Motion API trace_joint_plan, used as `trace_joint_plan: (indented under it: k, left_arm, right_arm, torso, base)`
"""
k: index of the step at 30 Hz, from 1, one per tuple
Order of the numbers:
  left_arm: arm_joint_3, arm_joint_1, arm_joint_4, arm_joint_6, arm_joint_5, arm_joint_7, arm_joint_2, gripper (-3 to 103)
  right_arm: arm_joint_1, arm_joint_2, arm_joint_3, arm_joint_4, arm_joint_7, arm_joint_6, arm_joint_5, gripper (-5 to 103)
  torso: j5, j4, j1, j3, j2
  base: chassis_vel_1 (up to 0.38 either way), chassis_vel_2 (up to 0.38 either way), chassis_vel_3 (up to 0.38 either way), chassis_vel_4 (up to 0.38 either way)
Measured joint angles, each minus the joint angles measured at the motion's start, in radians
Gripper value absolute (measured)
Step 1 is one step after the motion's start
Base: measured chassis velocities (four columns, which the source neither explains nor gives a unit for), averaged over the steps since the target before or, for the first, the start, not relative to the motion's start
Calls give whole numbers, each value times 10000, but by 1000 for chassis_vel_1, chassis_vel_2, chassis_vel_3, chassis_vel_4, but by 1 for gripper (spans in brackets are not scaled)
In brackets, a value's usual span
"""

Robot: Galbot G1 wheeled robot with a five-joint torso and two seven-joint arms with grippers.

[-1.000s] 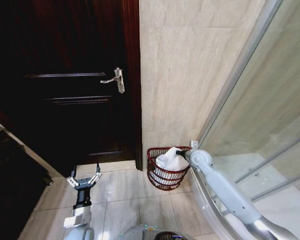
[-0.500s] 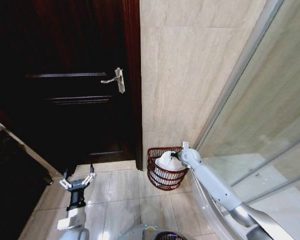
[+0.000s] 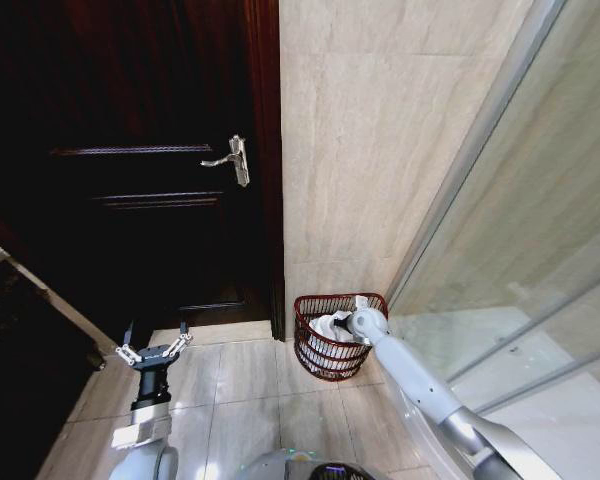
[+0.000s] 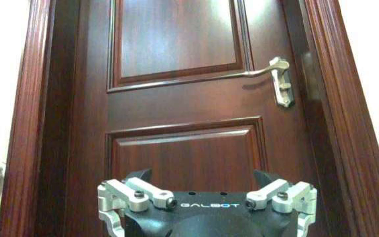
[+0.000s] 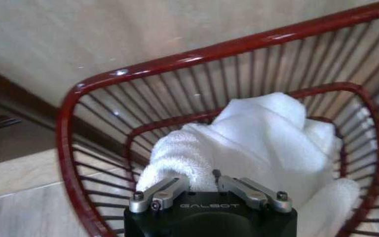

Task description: Discard the used towel into the hamper.

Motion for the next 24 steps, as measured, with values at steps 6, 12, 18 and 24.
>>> trace_joint_plan:
  k: [6,12,18,24]
  left_arm:
    - [37,-2,145,-36,2,2,0,100]
    - [73,-63,64,53,16,5,0,100]
    - [104,-84,-136,369,-35,83,0,100]
    - [172,-151,-136,417,-31,101,0,100]
  right_arm:
    - [51,177,-93,-8,-73,3,-37,3]
    - [104,368,26,-662,-206,-17,-440,3]
    - [-15,443,265,-1258,-248,-10,-937,3]
    - [-238,365,653,-1715,-575,91,-1610,3]
  torso:
    - [0,0,0,0,1]
    - [0,0,0,0,1]
    - [2,0,0,0,1]
    - [1,-1,0,0,2]
  base:
    - [0,0,0,0]
    - [0,0,0,0]
    - [0,0,0,0]
    - [0,0,0,0]
